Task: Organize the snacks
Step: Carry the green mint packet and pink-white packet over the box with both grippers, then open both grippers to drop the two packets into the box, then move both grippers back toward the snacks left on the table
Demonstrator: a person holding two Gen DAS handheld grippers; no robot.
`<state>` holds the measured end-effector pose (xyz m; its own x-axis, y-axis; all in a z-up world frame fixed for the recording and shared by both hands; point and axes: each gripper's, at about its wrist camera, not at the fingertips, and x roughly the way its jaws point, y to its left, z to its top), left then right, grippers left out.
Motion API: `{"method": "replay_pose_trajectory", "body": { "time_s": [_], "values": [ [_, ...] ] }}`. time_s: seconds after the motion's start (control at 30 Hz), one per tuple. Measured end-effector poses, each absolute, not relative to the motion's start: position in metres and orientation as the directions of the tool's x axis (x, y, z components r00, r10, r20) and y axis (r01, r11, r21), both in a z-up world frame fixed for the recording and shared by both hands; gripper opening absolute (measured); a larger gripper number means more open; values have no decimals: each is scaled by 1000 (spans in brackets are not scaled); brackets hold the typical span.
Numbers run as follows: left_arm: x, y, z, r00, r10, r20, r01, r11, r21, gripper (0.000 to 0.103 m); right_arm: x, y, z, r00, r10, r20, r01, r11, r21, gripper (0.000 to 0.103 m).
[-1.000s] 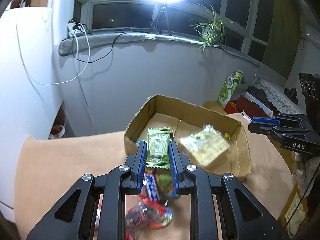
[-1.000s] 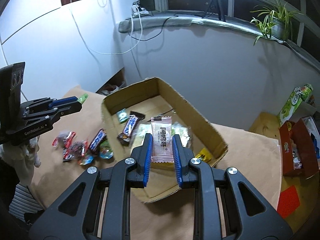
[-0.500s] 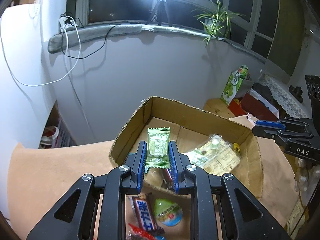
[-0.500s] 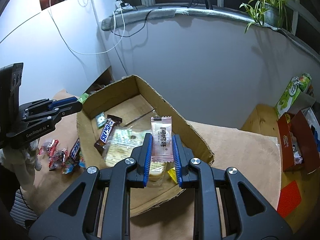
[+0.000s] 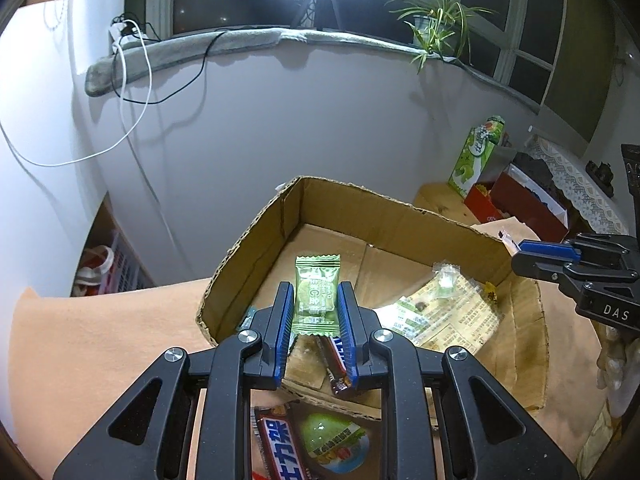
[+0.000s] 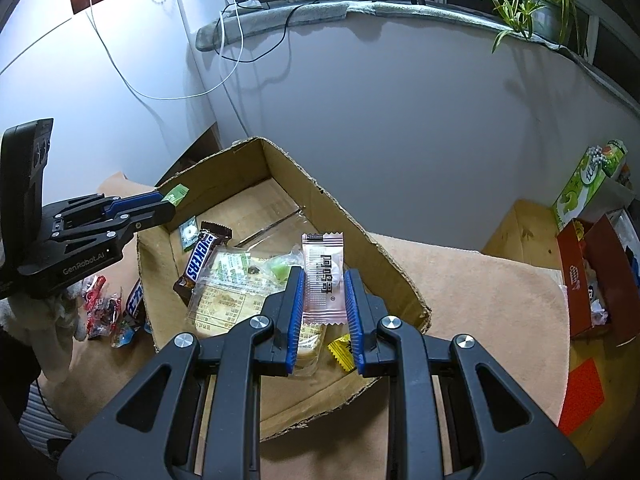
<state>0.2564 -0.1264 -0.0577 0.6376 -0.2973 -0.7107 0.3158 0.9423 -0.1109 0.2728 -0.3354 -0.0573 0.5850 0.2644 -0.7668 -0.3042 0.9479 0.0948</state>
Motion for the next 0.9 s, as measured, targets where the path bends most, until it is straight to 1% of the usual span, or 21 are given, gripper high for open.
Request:
{"method": "replay_pose_trajectory", "body": {
  "time_s": [0.1,0.13,0.17,0.2,0.23,0.27,0.3,0.7,0.9],
  "values": [
    [257,-127,-57,636,-297,-712,319,942,-108,22,273,-333,-57,584,273,-765,-313,945,98,21],
    [257,-127,-56,635,-297,-713,318,942,-109,22,273,-332,-57,583,270,-766,-314,945,94,22],
    [257,-127,-56,632,-295,-716,316,942,-109,24,272,-332,-56,585,265,-767,-311,946,90,25],
    [258,-127,-57,630,-293,-719,314,943,-109,28,272,-331,-56,592,258,-764,-305,949,84,41],
    [257,-127,-56,633,-291,-718,311,944,-109,36,270,-332,-55,600,253,-759,-301,950,80,62],
    [257,-126,-55,635,-289,-716,307,945,-110,41,269,-332,-53,610,251,-752,-298,951,76,68],
    [257,-126,-55,637,-290,-715,306,946,-112,45,267,-331,-51,616,254,-746,-301,951,75,71],
    [244,-117,-42,663,-297,-687,301,946,-118,45,253,-320,-39,626,246,-740,-316,947,47,71],
    [226,-97,-29,687,-294,-665,282,951,-129,45,236,-310,-30,640,255,-725,-332,943,39,72]
  ]
}}
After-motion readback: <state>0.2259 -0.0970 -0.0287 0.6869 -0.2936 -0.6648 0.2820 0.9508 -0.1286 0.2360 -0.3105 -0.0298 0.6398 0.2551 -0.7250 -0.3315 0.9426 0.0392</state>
